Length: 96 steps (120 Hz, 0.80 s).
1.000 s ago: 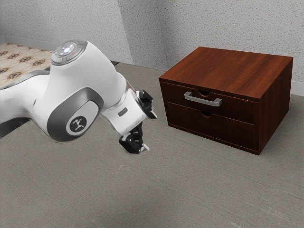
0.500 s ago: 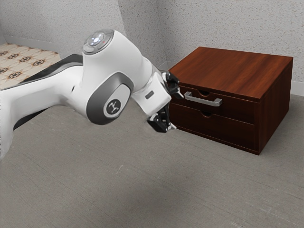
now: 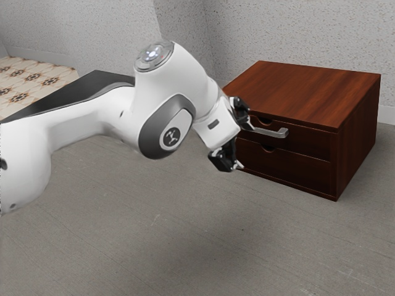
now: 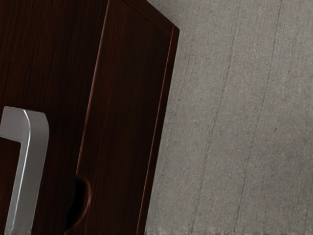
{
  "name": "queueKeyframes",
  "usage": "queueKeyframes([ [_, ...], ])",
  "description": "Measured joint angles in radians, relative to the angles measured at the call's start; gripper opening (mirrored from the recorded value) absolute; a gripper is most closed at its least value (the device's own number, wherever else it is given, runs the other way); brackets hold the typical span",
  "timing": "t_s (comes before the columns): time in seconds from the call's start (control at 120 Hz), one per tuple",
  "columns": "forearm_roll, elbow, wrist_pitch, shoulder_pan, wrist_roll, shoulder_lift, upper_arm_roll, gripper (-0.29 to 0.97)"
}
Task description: Pull the drawer handle with one arm to open the drawer
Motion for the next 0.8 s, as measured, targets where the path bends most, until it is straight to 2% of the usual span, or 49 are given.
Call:
queueKeyframes([
  [0.8,0.001,0.217,-0.047,0.028,0.029,0.188,0.000,0.68],
])
